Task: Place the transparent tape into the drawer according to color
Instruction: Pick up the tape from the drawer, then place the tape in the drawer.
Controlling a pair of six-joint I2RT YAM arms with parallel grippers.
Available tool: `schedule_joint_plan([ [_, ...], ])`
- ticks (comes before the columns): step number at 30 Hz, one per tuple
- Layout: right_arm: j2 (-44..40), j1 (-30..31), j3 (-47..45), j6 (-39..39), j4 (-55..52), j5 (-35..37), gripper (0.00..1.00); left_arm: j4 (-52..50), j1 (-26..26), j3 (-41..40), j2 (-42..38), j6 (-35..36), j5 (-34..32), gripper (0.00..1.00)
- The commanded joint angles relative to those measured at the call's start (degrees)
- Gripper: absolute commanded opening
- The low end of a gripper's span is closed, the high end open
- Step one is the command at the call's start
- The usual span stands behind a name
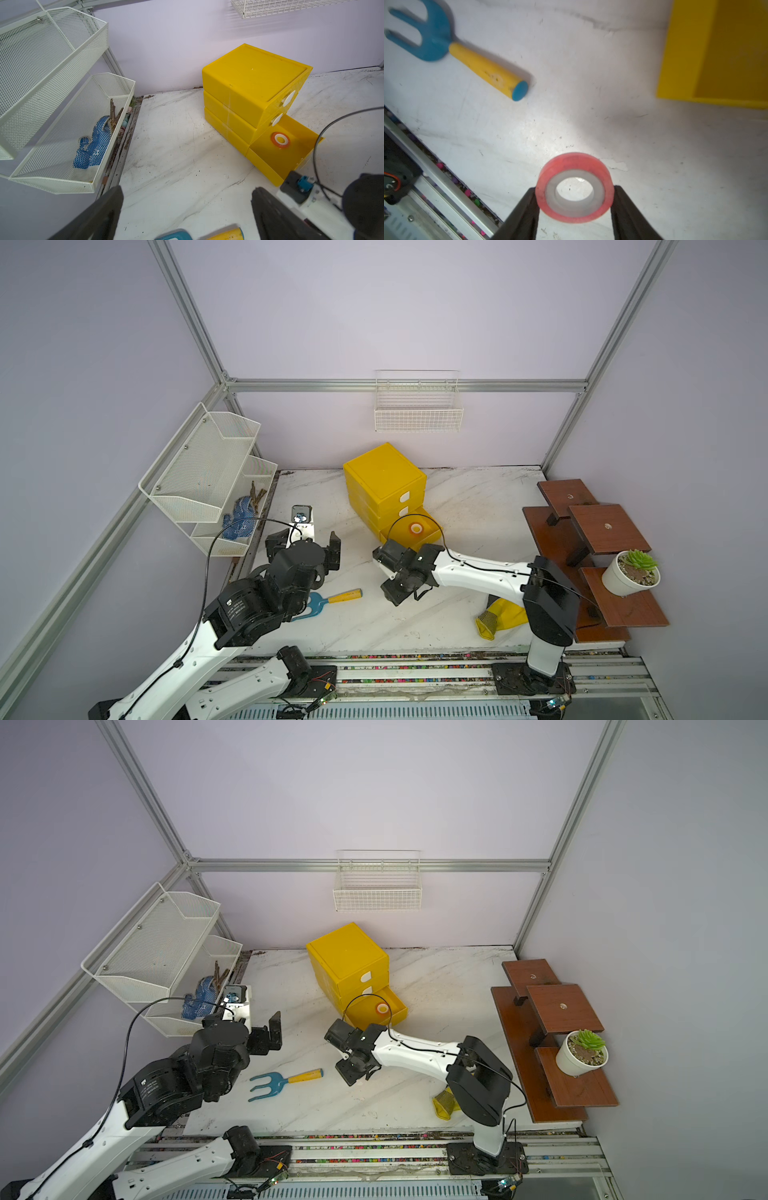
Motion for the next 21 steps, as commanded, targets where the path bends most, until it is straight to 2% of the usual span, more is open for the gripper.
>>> schedule_joint_plan([
  [1, -2.9, -3.5, 1.9, 1.1, 4.0, 6.4, 0.5, 0.9, 0.5, -0.3, 0.1, -1.0, 0.0, 1.0],
  [8, 2.4, -11.5, 4.6, -0.5, 11.6, 12.0, 0.5, 0.8, 0.9, -0.1, 2.0, -2.1, 3.5, 1.0],
  [12, 6.9, -14.2, 5.6, -0.2, 16.5, 12.1, 0.5, 2.9, 3.4, 0.6, 4.8, -2.5, 9.5, 1.0],
  [16, 11.2, -15.2, 8.3, 0.2, 16.7, 12.6, 0.53, 5.4, 8.0, 3.8, 10.8, -2.5, 17.0, 1.0],
  [19, 12.0, -15.4, 8.0, 1.0, 17.1, 12.9, 0.64, 7.8, 12.0, 6.4, 15.8, -3.1, 21.5, 1.0],
  [20, 11.9, -15.4, 7.8, 1.3, 17.4, 12.8, 0.75, 8.4, 13.4, 7.5, 17.2, -3.5, 23.4, 1.0],
  [21, 11.6, -15.4, 7.5, 1.4, 17.8, 12.7, 0.79, 9.3, 14.4, 8.4, 18.6, -3.7, 25.0, 1.0],
])
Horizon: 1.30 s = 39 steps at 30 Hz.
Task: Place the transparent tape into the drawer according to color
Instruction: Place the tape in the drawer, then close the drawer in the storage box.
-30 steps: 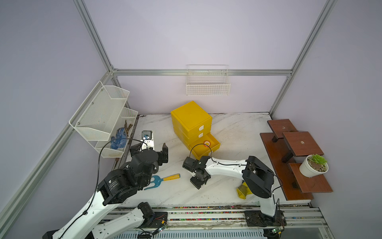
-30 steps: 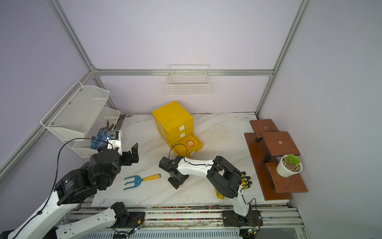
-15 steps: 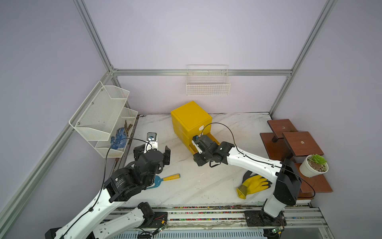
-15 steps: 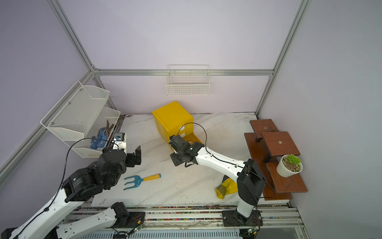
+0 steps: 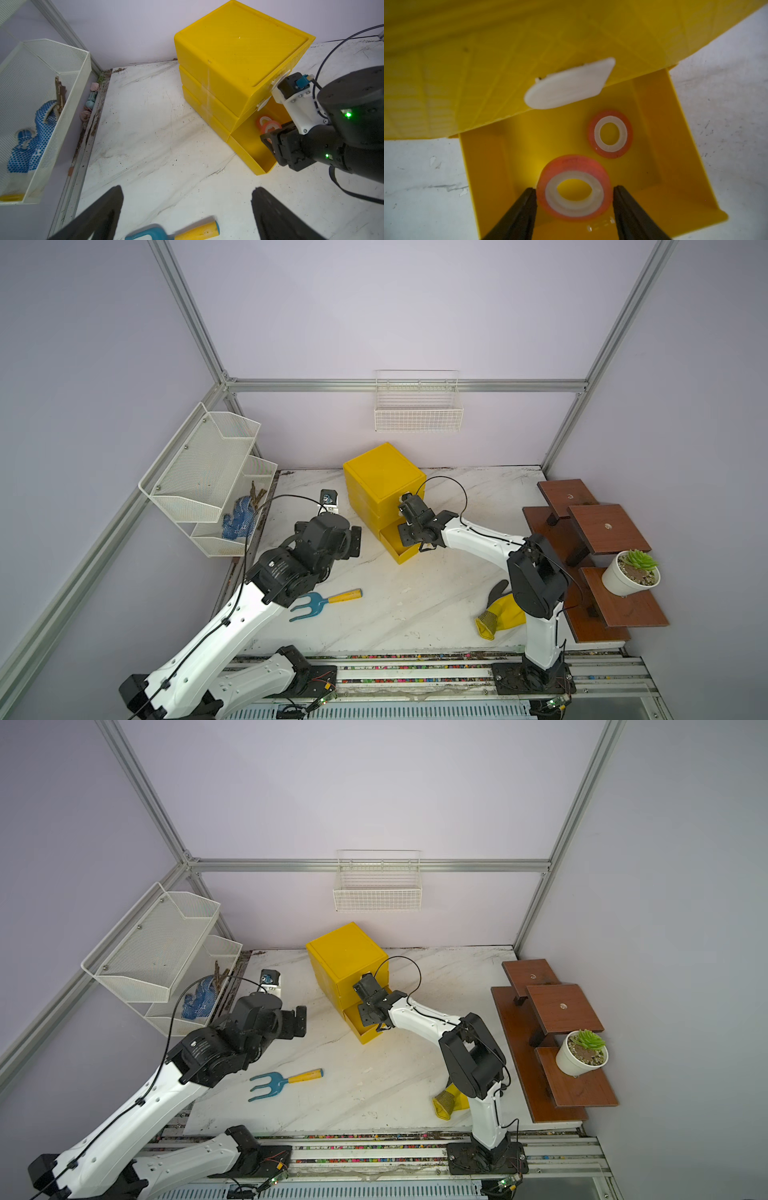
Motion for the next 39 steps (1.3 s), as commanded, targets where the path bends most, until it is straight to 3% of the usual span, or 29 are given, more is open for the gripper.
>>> schedule_joint_plan([
  [1, -1.5, -0.2, 0.6, 0.9, 4.2, 1.2, 0.82, 5.9, 3.5, 4.2, 3.0, -1.9, 7.8, 1.0],
  [6, -7.2, -0.1, -3.8, 2.0, 7.1, 0.5, 0.82, 9.4, 6.4, 9.4, 9.6, -3.1, 11.1, 1.0],
  [14, -21.3, -0.4, -21.4, 7.0, 14.6, 0.5, 0.69, 15.7, 7.3, 17.9, 22.3, -2.4, 11.4, 0.99],
  [16, -24.0, -0.8, -25.2, 8.4, 15.2, 0.6, 0.68, 16.0, 7.3, 20.5, 26.0, -2.0, 11.2, 0.93],
  [17, -24.4, -1.2, -27.1, 9.3, 15.5, 0.4, 0.61, 15.7, 7.3, 22.1, 27.9, -1.8, 10.7, 0.91],
  [22, -29.4, -2.7, -33.8, 13.0, 16.7, -1.6, 0.56, 12.9, 7.3, 28.1, 35.1, -0.7, 7.6, 0.75],
  [28, -23.8, -3.9, -35.2, 13.8, 21.5, -4.8, 0.54, 9.5, 7.3, 30.4, 39.5, -0.6, 6.3, 0.74],
  [39, -9.8, -6.3, -26.2, 11.9, 32.1, -7.8, 0.54, 7.7, 7.4, 30.0, 41.9, 0.1, 6.9, 0.73],
])
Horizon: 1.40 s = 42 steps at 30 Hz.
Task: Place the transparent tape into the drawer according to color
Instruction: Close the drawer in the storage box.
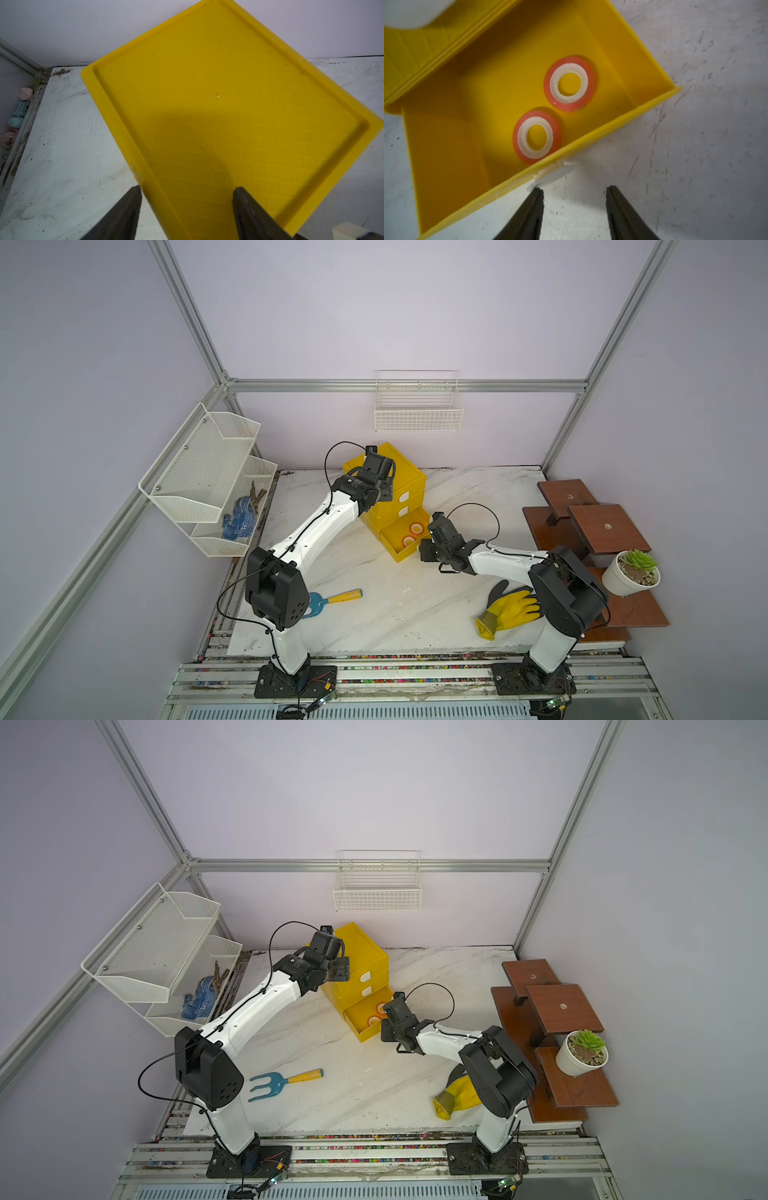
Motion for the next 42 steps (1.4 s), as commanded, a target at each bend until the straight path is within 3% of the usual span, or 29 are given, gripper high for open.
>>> schedule_joint_plan([
  [1, 0.8, -1.1, 1.7, 0.2, 8.6, -1.8, 0.54, -0.8, 0.4, 1.9, 0.9, 0.8, -0.1, 0.73],
  [5, 4.1, -1.7, 3.3, 1.8, 15.7, -3.4, 0.54, -1.0, 0.5, 1.1, 1.7, 0.3, 1.6, 0.73],
  [12, 12.1, -2.1, 10.2, 2.6, 18.7, -7.4, 0.54, -1.6, 0.5, -0.1, 2.2, 0.2, 3.3, 0.73],
  [24, 15.0, -2.4, 6.5, 9.3, 33.1, -10.2, 0.56, -1.5, 0.5, -0.7, 2.2, 0.0, 5.7, 0.74],
  [27, 11.6, -2.4, 3.1, 9.8, 34.8, -9.8, 0.62, -1.6, 0.4, -0.2, 0.7, 0.4, 5.7, 0.78],
  [33, -0.7, -2.4, -5.5, 9.6, 32.0, -6.6, 0.77, -2.0, 0.5, 2.5, -4.6, 1.6, 3.8, 1.0],
  [35, -6.0, -2.4, -9.8, 9.7, 32.3, -5.8, 0.8, -1.9, 0.4, 1.6, -7.8, 1.3, 3.2, 1.0],
  [39, -15.6, -2.4, -15.7, 7.6, 31.6, -5.1, 0.85, 1.3, 0.5, -6.3, -16.9, 2.1, 1.6, 1.0],
  [42, -21.7, -2.4, -18.4, 4.8, 30.8, -5.0, 0.88, 6.3, 0.6, -16.4, -25.3, 3.7, -4.7, 1.0],
])
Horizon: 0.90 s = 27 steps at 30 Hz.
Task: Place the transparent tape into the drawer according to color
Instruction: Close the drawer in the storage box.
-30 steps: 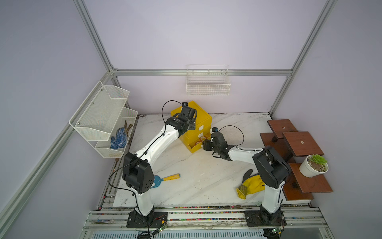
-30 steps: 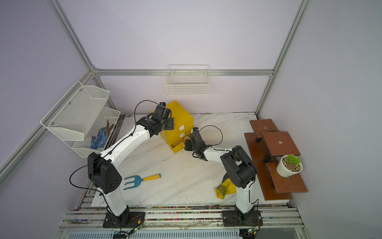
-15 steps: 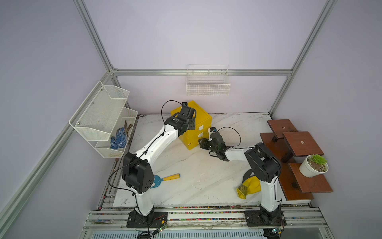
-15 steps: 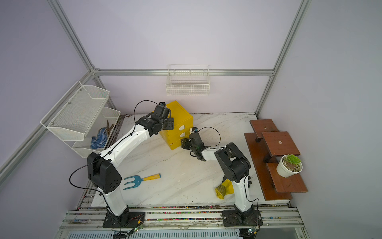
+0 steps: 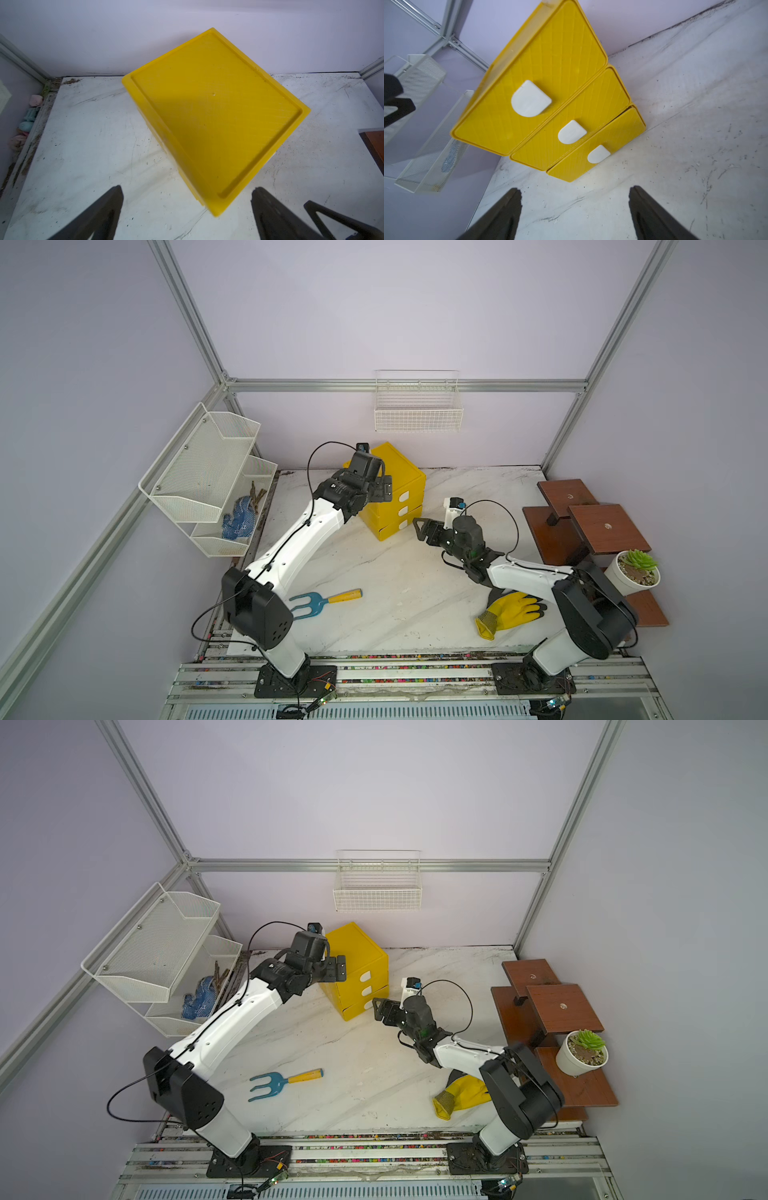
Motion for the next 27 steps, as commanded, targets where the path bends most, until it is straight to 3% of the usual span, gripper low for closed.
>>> schedule_joint_plan([
  [1, -4.9, -0.2, -2.3, -3.6, -1.4, 2.3, 0.9, 6.8, 0.6, -9.1, -10.2, 2.7, -8.2, 1.0],
  [5, -8.6, -0.2, -2.7, -6.5, -5.2, 5.9, 0.95, 14.4, 4.2, -22.3, -16.2, 3.7, -14.2, 1.0],
  [8, -9.8, -0.3, -3.1, -6.9, -5.9, 11.7, 1.0, 18.4, 8.1, -28.7, -18.5, 4.9, -10.2, 1.0],
  [12, -10.2, -0.3, -3.3, -8.8, -4.1, 16.1, 1.0, 29.8, 11.1, -37.6, -18.4, 12.3, -13.1, 1.0],
  [16, -10.0, -0.9, -2.9, -9.5, -3.7, 16.5, 1.0, 41.6, 15.0, -45.0, -15.2, 18.2, -13.4, 1.0],
  [21, -11.1, -1.9, -3.9, -9.3, -3.7, 16.8, 1.0, 55.5, 19.1, -53.1, -11.5, 18.6, -12.4, 1.0],
  [27, -11.7, -2.3, -5.1, -9.3, -3.5, 17.3, 1.0, 78.9, 20.4, -62.4, -3.1, 22.4, -13.9, 1.0],
])
